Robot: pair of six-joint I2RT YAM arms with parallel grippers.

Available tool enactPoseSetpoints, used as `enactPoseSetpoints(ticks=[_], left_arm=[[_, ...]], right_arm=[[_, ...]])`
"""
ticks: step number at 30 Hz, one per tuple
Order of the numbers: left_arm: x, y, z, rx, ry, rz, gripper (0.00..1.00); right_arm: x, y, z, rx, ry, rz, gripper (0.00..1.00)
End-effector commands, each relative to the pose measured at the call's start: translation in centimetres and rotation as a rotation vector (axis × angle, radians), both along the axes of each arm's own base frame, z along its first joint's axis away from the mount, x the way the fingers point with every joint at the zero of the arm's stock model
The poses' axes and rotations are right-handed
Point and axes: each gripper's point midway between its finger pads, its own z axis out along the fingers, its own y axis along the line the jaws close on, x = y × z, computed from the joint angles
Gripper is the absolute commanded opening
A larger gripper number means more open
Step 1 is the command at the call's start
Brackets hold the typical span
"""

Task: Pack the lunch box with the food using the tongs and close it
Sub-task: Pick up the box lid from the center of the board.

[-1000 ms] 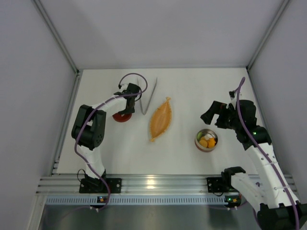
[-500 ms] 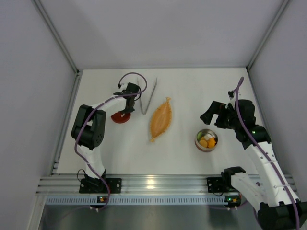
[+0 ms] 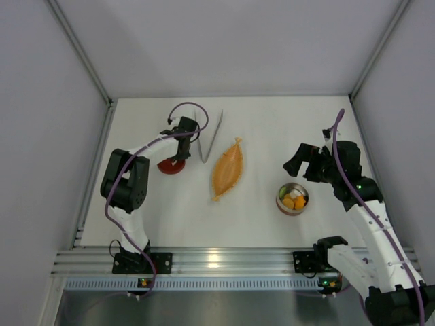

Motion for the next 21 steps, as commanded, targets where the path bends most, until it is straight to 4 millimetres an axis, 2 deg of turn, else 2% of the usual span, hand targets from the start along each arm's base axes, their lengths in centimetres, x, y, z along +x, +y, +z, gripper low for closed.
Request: enactPoseSetpoints(ticks=[1, 13, 17, 21], left_arm=[[0.44, -0.32, 1.79, -0.033, -0.05, -0.012, 0.1], [0.11, -0.08, 1.53, -0.025, -0.038, -0.013, 0.13], [0.12, -0.16, 1.51, -0.028, -0.037, -0.017, 0.09], [0.15, -0.17, 2.08, -0.027, -0.045, -0.02, 0.0]], right_arm=[[0.92, 0.29, 1.16, -0.008, -0.067, 0.012, 0.99], [0.85, 0.34, 1.27, -0.008, -0.07, 0.016, 1.0], [0.87, 0.34, 1.23, -0.008, -0.069, 0.016, 0.99], [0.88, 0.38, 1.36, -0.009, -0.072, 0.018, 0.99]])
